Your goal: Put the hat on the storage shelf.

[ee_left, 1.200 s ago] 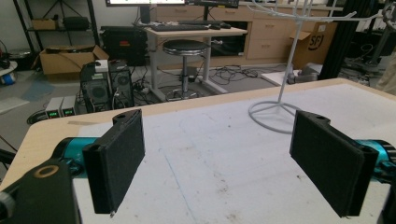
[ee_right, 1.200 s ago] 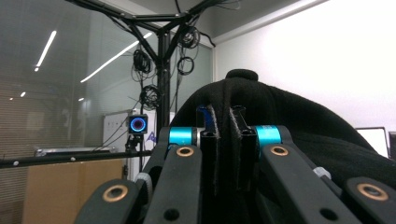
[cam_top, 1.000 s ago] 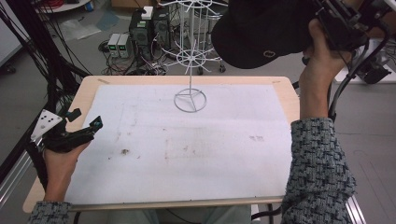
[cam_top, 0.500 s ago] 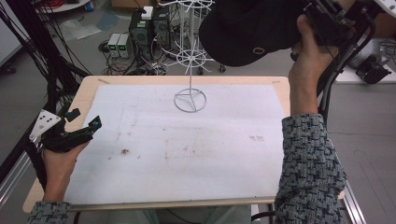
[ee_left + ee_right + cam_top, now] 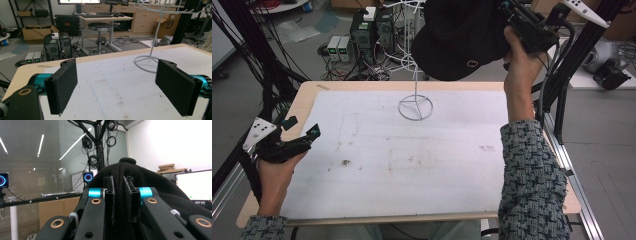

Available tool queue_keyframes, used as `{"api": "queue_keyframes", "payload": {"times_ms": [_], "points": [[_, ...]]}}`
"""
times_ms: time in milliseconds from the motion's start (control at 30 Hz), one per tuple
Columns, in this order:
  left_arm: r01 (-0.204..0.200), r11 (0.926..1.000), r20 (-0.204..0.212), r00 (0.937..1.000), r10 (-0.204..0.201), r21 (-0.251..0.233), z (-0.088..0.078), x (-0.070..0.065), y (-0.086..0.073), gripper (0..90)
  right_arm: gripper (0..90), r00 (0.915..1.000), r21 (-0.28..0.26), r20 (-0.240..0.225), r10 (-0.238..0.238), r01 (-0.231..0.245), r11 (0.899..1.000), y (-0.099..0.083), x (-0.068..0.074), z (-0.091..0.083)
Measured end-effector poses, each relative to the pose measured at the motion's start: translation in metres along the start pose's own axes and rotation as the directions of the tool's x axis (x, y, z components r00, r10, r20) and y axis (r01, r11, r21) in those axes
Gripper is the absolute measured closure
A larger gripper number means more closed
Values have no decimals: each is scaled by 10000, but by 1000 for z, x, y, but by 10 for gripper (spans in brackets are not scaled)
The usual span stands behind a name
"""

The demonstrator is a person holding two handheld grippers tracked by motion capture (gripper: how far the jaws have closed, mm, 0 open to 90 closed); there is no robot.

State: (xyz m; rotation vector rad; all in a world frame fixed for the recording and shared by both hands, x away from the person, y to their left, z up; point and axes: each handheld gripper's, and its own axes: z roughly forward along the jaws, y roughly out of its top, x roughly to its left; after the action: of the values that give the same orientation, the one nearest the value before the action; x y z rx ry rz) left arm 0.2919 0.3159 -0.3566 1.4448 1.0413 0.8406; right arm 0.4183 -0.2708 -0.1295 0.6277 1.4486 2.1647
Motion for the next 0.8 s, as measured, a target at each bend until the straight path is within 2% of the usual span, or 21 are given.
{"api": "queue_keyframes", "payload": {"times_ms": [133, 167, 367, 500, 633, 800], "points": [[-3, 10000, 16, 10000, 3, -17, 0, 0, 0, 182, 809, 9998, 75, 190, -53, 52, 10000, -2, 1, 4], [6, 10000, 21, 10000, -6, -32, 0, -1, 0, 182, 807, 9992, 283, 396, -12, 0, 9996, -4, 1, 5], [-5, 10000, 19, 10000, 5, -38, 0, -1, 1, 182, 797, 9979, 719, 651, 60, -107, 9974, -9, 0, 9], [0, 10000, 36, 10000, 0, -56, 0, -2, 1, 182, 790, 9957, 1295, 912, 143, -261, 9912, -16, 0, 15], [-6, 10000, 36, 10000, 6, -52, 0, -2, 1, 182, 785, 9942, 1564, 1074, 60, -229, 9874, -21, 0, 18], [-3, 10000, 41, 10000, 3, -58, 0, -2, 1, 182, 761, 9903, 1558, 1376, 201, -416, 9869, -33, -6, 14]]}}
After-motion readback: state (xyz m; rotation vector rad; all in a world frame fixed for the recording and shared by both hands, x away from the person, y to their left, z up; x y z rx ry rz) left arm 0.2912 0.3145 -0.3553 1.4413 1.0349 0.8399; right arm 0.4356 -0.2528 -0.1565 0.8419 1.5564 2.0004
